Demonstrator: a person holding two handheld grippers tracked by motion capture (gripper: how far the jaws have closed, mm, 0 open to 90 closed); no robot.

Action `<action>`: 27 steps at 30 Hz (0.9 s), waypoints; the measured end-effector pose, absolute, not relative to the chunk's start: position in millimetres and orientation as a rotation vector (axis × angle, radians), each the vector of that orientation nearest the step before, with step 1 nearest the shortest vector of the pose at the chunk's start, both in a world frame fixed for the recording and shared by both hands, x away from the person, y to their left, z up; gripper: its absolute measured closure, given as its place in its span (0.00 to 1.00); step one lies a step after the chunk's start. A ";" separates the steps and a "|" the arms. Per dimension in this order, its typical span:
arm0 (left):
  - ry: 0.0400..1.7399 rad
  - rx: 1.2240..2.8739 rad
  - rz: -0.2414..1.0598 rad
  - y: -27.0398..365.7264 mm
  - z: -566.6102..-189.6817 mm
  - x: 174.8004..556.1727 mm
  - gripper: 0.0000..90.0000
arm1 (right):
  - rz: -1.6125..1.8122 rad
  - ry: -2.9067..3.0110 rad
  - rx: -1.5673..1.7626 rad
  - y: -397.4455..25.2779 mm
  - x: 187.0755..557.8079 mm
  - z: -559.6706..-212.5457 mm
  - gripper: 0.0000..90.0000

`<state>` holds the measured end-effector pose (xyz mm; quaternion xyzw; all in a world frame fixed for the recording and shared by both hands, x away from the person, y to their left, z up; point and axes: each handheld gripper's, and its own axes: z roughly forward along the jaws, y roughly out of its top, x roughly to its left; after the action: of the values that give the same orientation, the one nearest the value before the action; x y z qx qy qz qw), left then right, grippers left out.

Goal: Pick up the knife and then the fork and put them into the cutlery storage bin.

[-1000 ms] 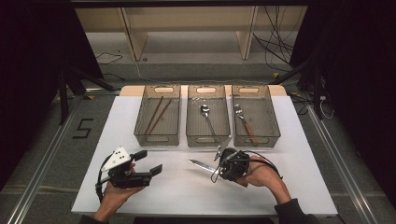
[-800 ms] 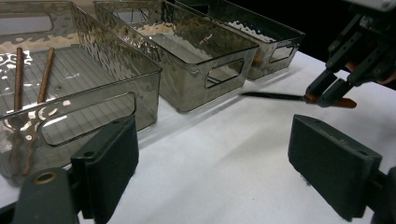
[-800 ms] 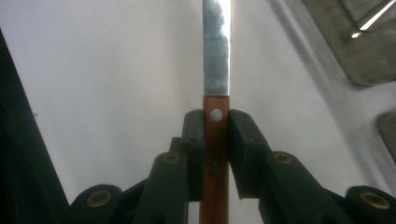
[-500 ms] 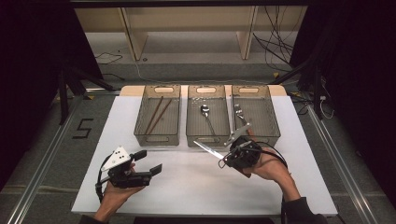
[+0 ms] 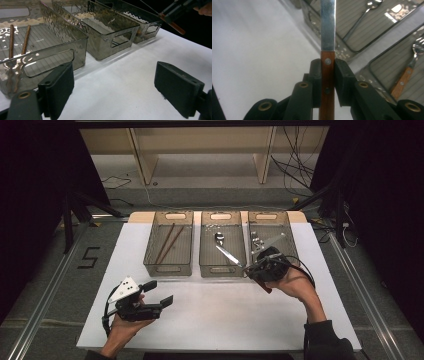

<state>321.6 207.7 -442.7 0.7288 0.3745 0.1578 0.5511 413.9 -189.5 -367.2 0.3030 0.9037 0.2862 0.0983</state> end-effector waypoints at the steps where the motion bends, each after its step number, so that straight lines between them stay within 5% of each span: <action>1: 0.883 1.729 0.373 208.0 -442.5 321.7 0.18 | 0.853 2.660 0.906 -190.7 416.4 -365.8 0.86; 27: 0.885 1.717 0.374 208.0 -442.1 321.4 0.18 | 0.816 2.406 1.279 -232.1 486.3 -350.0 0.86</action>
<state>321.4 208.0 -442.1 0.7266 0.3746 0.1584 0.5537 486.3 -232.1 -350.0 0.4446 0.8366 0.2838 0.1479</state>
